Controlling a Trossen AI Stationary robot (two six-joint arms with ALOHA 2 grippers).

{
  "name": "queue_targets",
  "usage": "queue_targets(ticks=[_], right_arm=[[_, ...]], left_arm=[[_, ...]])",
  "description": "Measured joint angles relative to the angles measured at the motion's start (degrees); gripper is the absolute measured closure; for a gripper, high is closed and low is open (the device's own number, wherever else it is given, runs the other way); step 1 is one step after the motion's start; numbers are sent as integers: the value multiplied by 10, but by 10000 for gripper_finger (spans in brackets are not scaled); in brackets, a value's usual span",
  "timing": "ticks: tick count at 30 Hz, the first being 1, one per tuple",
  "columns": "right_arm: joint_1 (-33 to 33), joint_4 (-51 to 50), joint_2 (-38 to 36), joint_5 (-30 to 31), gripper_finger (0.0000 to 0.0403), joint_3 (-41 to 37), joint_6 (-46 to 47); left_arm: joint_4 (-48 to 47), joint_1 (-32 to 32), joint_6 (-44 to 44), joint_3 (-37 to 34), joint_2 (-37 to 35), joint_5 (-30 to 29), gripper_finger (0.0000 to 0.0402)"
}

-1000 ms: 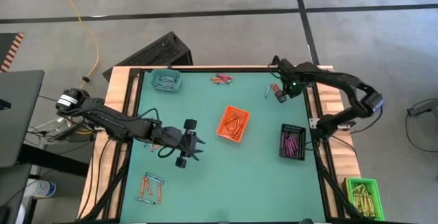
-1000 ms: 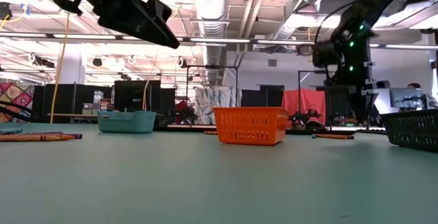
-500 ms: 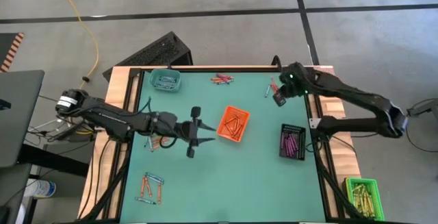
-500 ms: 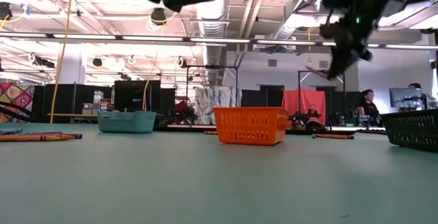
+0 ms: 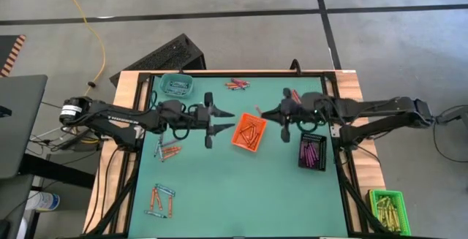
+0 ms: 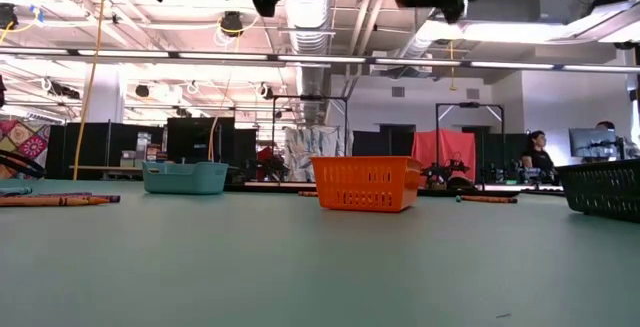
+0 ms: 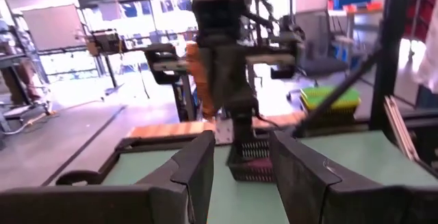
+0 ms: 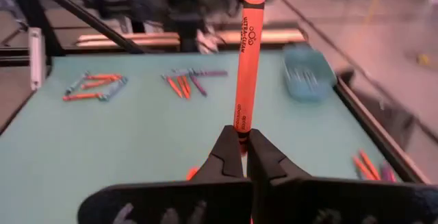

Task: Sort crayons
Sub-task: Put the orange crayon into the orange bin

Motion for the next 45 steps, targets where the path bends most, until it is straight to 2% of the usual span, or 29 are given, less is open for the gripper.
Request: queue_targets(ticks=[6, 11, 20, 26, 30, 39, 45], right_arm=[[40, 107, 51, 3, 403, 0, -45], [54, 174, 91, 3, 403, 1, -69], [63, 173, 171, 20, 403, 64, -104], [66, 161, 207, 20, 403, 101, -121], [67, 155, 212, 20, 403, 108, -123], [68, 150, 210, 19, 403, 108, -123], [70, 139, 210, 19, 403, 108, -123]], left_arm=[[22, 1, -6, 0, 0, -11, 270], [29, 1, -23, 0, 0, 1, 270], [30, -1, -38, 0, 0, 56, 270], [30, -10, -28, 0, 0, 54, 273], [30, -22, 0, 0, 0, 47, 297], [21, -30, 44, 0, 0, 30, 382], [7, -31, 64, 1, -1, 31, 392]])
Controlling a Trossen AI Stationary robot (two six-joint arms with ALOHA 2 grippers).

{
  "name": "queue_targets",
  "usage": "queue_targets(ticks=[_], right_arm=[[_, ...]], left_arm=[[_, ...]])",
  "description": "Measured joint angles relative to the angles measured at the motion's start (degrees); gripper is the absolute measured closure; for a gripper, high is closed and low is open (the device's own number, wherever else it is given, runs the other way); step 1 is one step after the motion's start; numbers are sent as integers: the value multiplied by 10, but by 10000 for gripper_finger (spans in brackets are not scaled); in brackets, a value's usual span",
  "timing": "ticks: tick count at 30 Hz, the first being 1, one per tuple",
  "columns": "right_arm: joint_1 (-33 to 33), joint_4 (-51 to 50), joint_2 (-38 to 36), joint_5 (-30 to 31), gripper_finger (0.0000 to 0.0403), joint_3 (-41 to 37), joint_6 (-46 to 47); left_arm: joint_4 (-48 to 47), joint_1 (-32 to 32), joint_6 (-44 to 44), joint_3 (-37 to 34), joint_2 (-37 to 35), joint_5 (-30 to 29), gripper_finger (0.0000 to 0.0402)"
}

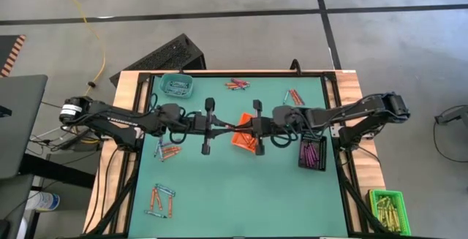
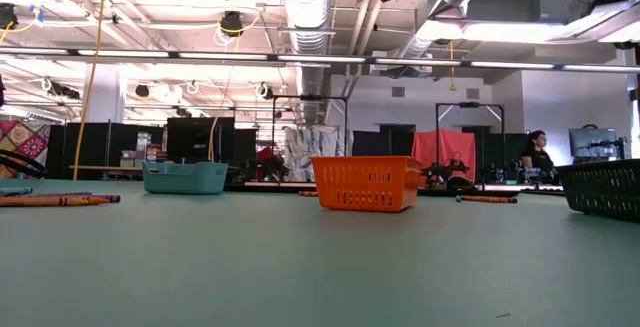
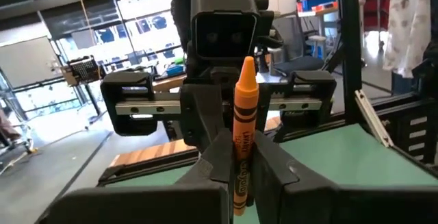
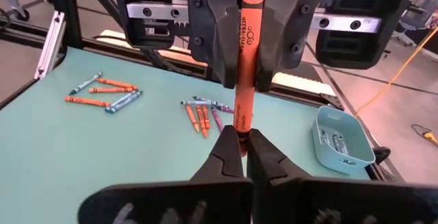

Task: Sort crayons
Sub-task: Put the orange crayon into the orange bin

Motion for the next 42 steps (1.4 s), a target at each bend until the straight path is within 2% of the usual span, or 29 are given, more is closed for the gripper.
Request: queue_targets(ticks=[5, 7, 13, 19, 23, 26, 33, 38, 42], right_arm=[[-3, -16, 0, 0, 385, 0, 15], [-5, -29, -1, 6, 364, 0, 22], [-6, -81, -1, 78, 290, 0, 27], [-6, -142, -1, 125, 247, 0, 48], [-6, -181, -1, 125, 243, 0, 72], [-5, -217, -1, 125, 244, 0, 91], [-5, -299, -1, 125, 256, 0, 131], [-4, -345, -1, 125, 263, 0, 154], [2, -368, -1, 125, 266, 0, 171]], left_arm=[[-13, 0, 15, 0, 0, 0, 395], [-24, 0, 21, 0, 0, -2, 396], [-83, 10, 60, 0, 0, -43, 396], [-226, 50, 113, 30, 0, -81, 397], [-317, 92, 158, 46, 0, -117, 397], [-374, 134, 179, 52, 0, -121, 396], [-454, 199, 171, 52, 0, -54, 395], [-491, 203, 145, 52, 0, 12, 394], [-464, 187, 79, 52, 0, 97, 394]])
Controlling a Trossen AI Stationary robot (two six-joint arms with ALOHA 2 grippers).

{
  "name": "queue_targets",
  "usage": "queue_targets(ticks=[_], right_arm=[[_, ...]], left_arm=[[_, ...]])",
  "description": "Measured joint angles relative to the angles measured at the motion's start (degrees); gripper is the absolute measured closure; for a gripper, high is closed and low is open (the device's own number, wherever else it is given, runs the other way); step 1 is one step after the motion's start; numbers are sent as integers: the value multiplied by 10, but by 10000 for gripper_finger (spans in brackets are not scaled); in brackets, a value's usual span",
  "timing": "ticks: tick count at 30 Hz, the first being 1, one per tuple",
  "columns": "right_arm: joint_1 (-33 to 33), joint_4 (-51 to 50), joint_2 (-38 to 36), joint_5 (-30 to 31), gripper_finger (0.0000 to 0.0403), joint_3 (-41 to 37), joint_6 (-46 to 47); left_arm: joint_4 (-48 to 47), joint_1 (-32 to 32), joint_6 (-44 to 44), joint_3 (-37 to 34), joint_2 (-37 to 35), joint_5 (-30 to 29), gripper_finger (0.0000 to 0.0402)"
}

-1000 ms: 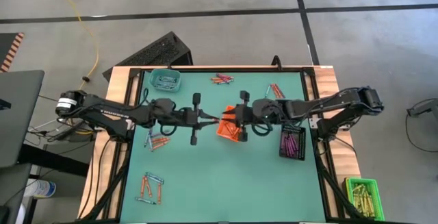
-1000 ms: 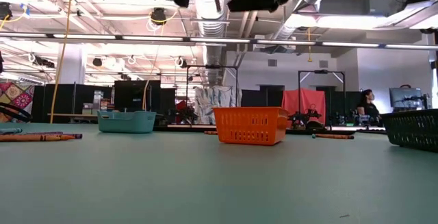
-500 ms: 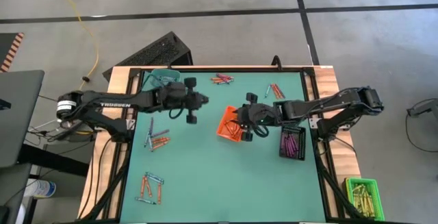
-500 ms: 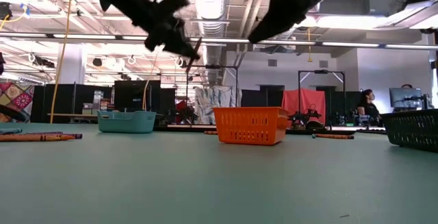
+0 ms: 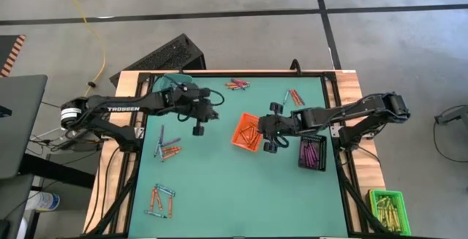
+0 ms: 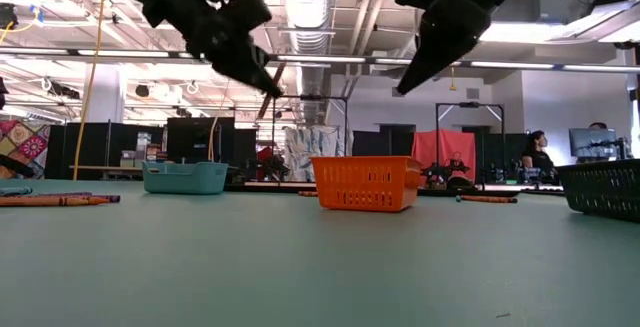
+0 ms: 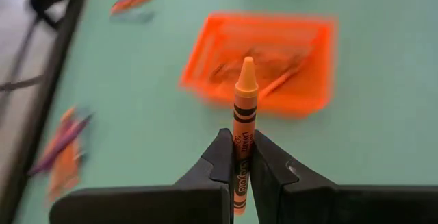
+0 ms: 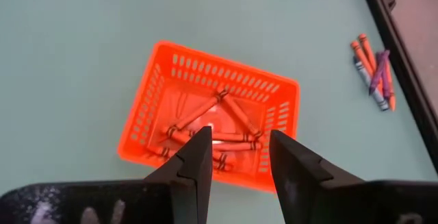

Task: Sort crayons
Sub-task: Put the orange crayon into the orange bin, then put the blue crayon into the blue bin

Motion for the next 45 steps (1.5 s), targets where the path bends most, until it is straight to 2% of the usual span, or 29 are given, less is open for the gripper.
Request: queue_targets(ticks=[5, 11, 16, 21, 25, 28, 35, 40, 45], right_arm=[[16, -7, 0, 0, 266, 0, 16], [41, -22, 0, 0, 266, 0, 43], [50, -80, 0, 32, 266, 0, 105], [49, -160, 0, 55, 266, 0, 190], [54, -219, 0, 57, 266, 0, 239], [62, -254, 0, 74, 266, -1, 269], [84, -355, 0, 179, 266, -3, 369], [77, -399, 0, 199, 266, -26, 426], [74, -395, 0, 191, 266, -51, 435]], left_arm=[[72, -45, -65, 0, 0, 55, 393], [136, -102, -115, 0, 6, 33, 393], [220, -129, -161, 0, 66, 11, 393], [277, -127, -209, 18, 151, -4, 392], [273, -116, -233, 67, 208, -7, 392], [237, -112, -246, 110, 252, -5, 392], [114, -104, -261, 193, 322, -8, 383], [83, -98, -271, 209, 339, -10, 353], [55, -89, -275, 208, 340, -20, 336]])
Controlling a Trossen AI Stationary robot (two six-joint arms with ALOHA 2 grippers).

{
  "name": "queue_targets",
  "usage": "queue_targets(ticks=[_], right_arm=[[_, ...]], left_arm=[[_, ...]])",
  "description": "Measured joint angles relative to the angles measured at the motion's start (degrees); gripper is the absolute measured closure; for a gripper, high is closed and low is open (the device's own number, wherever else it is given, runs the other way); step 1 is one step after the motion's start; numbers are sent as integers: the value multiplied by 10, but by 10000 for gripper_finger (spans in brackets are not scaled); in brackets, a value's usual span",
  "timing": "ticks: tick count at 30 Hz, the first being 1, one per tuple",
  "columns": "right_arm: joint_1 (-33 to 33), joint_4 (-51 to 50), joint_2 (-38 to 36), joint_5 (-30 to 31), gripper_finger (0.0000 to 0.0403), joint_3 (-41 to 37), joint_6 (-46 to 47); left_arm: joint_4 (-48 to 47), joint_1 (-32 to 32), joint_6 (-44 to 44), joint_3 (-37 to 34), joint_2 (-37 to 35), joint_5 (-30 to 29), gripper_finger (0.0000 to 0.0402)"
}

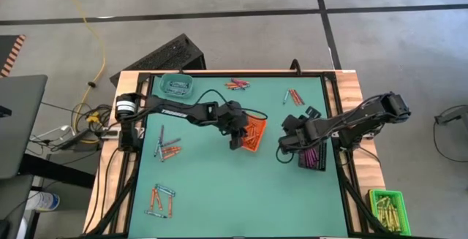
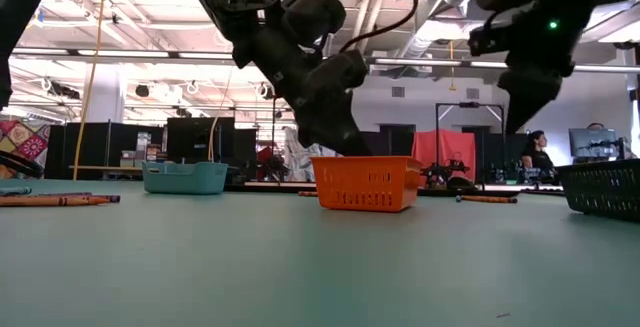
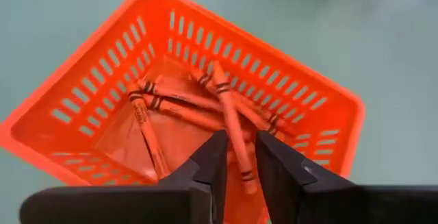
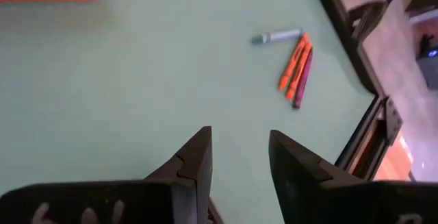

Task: Sort crayons
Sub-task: Put the blue crayon into the blue bin

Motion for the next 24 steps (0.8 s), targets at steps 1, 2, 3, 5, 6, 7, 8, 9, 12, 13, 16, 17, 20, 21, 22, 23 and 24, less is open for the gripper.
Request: queue_targets(ticks=[1, 2, 3, 5, 6, 7, 8, 9, 12, 13, 16, 17, 20, 21, 22, 23, 24], right_arm=[[0, 1, 0, 0, 266, -4, 2], [0, 4, -1, -1, 266, -8, 2], [0, 5, -1, -1, 266, -11, 4], [0, 5, -2, 2, 266, -15, 11], [0, 5, -3, 4, 266, -18, 12], [-1, 4, -5, 8, 266, -19, 12], [-3, 4, -6, 11, 266, -19, 12], [-5, 5, -7, 11, 266, -19, 12], [-19, 5, -7, 9, 266, -19, 12], [-24, 5, -7, 6, 266, -19, 12], [-45, 8, -7, -11, 266, -19, -4], [-53, 8, -7, -14, 266, -19, -11], [-75, 12, -7, -18, 266, -19, -36], [-84, 16, -7, -18, 266, -19, -47], [-93, 21, -7, -18, 266, -19, -57], [-102, 28, -7, -18, 266, -19, -69], [-111, 35, -7, -18, 266, -19, -80]], left_arm=[[2, 1, -4, 0, 0, 3, 334], [2, 1, -6, 0, 0, 8, 332], [2, 1, -6, 0, 0, 13, 329], [3, 1, -6, 0, 0, 17, 324], [4, 1, -1, 0, 0, 18, 322], [7, 0, 7, 0, -1, 23, 319], [7, -1, 13, 0, -3, 30, 317], [7, -2, 20, 0, -5, 35, 316], [1, -10, 42, 7, -16, 53, 314], [1, -14, 48, 7, -20, 59, 313], [-2, -30, 70, 7, -32, 61, 313], [-6, -36, 79, 7, -36, 61, 312], [-18, -58, 113, 8, -46, 61, 312], [-24, -66, 127, 7, -49, 61, 312], [-30, -75, 142, 8, -51, 61, 312], [-39, -84, 159, 7, -52, 61, 312], [-45, -93, 172, 8, -52, 57, 312]])
